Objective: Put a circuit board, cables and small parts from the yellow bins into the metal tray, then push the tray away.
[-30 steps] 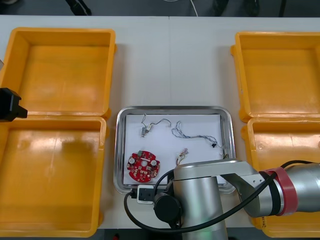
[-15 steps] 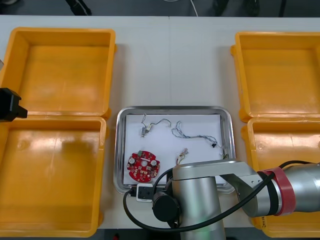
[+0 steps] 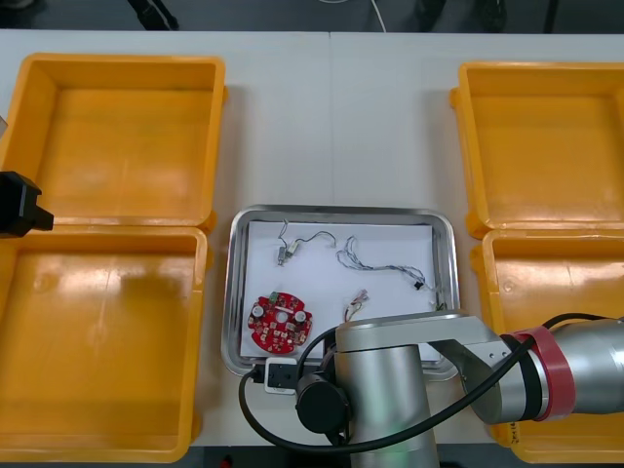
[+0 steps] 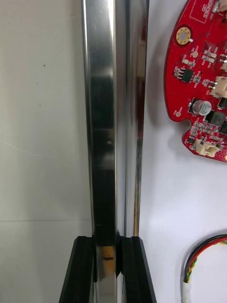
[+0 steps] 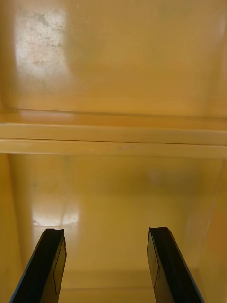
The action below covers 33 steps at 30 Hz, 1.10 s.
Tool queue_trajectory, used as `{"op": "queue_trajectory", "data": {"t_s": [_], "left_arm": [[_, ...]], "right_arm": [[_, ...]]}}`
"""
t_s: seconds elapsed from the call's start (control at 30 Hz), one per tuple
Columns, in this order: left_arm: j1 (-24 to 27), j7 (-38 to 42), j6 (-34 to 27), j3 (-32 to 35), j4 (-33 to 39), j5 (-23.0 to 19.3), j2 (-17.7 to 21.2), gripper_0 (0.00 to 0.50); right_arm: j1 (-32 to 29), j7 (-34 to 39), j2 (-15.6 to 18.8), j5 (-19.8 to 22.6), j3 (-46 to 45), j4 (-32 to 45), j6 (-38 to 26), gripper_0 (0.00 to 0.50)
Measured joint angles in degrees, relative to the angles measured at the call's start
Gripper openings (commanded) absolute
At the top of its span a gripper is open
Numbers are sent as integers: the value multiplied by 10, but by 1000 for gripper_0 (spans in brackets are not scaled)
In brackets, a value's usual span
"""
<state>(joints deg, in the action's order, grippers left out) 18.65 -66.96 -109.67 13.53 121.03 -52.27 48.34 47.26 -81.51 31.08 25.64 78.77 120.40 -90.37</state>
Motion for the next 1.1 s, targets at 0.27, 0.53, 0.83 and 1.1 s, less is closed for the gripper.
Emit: {"op": "queue_trajectory", "data": {"t_s": [0.27,0.53,0.83,1.1], "left_arm": [[0,0,0,0,0,0,0,500],[0,0,0,0,0,0,0,500],[0,0,0,0,0,0,0,500],[0,0,0,0,0,0,0,500]], "right_arm": [[0,0,0,-3,0,0,0,70],[0,0,0,-4,0,0,0,68],[17,0,0,7,0,-1,0,67],[46,0,0,11,0,-6,1,67]]}}
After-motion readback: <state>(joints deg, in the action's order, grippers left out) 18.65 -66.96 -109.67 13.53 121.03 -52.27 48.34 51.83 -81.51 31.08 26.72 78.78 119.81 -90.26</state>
